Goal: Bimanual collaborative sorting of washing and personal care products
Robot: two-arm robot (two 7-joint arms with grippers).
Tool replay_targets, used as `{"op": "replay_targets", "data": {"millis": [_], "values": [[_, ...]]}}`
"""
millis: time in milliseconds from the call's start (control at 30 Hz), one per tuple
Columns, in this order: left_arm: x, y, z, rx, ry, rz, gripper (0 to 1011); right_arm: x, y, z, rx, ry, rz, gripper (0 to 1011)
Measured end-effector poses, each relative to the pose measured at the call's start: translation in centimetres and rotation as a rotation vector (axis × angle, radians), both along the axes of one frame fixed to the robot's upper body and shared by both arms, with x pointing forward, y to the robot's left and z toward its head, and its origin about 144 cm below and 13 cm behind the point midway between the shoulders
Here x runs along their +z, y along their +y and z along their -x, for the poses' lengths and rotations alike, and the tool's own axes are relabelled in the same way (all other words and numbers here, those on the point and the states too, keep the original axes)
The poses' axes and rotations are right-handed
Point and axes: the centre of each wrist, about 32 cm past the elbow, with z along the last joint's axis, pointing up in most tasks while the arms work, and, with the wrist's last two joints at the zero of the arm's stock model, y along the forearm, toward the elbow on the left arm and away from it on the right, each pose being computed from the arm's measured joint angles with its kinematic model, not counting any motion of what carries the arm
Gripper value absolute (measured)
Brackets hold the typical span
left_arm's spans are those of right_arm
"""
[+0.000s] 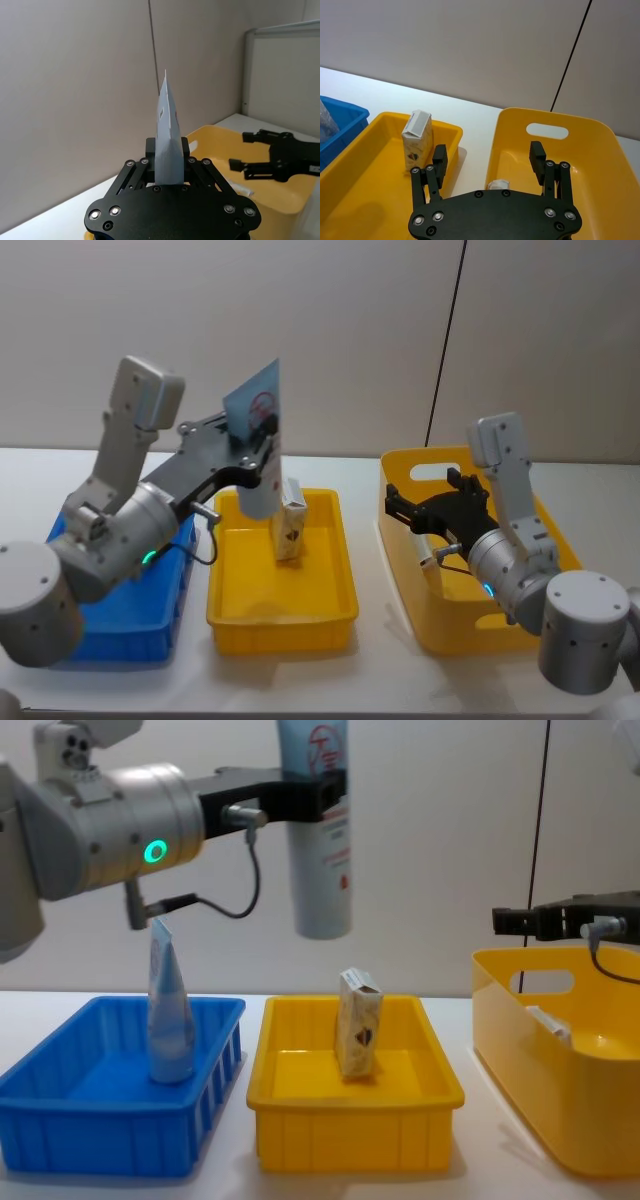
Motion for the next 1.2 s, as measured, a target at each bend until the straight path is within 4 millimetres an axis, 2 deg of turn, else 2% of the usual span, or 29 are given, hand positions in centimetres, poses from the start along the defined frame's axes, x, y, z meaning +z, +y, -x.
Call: {"op": "replay_targets", "data": {"millis": [467, 1200], "values": [[1.0, -2.1, -0.7, -0.073, -0.031, -0.001, 220, 0.0, -0.1, 0.1, 0.01, 0.001, -0.001, 1004], [1.3, -2.9, -0.9, -0.1, -0.042, -0.003, 220, 0.6, -1.2, 0.8, 0.225, 0.002, 0.021, 1004]]}}
